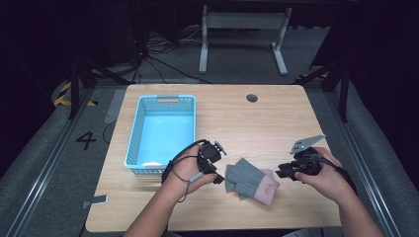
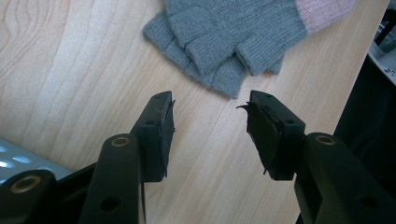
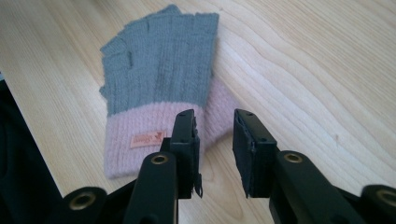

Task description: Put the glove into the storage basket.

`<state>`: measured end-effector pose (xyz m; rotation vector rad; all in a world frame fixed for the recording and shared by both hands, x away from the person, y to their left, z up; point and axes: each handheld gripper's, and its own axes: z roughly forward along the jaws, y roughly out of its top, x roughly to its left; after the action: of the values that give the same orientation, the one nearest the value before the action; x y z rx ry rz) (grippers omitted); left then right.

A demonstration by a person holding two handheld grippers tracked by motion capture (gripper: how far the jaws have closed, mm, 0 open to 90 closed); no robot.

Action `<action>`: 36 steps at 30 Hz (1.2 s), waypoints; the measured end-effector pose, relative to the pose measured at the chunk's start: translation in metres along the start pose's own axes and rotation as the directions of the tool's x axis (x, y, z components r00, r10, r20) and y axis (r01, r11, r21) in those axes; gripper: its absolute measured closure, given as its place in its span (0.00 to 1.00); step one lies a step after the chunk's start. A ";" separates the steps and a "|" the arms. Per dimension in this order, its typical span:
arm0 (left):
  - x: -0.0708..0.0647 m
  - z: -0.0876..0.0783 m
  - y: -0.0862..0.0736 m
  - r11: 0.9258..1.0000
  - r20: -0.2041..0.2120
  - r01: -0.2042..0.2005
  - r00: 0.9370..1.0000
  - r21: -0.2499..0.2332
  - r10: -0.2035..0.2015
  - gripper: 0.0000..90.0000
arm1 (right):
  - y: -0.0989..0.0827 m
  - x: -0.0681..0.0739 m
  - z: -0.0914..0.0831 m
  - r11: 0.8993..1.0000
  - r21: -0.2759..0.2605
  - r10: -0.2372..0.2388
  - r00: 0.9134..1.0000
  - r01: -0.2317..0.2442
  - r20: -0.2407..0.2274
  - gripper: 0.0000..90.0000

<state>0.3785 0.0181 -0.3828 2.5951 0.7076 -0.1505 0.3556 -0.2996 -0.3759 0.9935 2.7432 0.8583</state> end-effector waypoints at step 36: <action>0.003 0.044 0.018 0.994 0.027 -0.076 0.997 0.080 0.074 0.69 | -0.025 -0.009 0.017 0.976 0.216 0.017 0.999 -0.007 -0.044 0.74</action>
<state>0.3909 -0.0136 -0.4164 2.6878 0.6057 -0.1899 0.3529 -0.3128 -0.4044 1.0381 2.9210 0.6005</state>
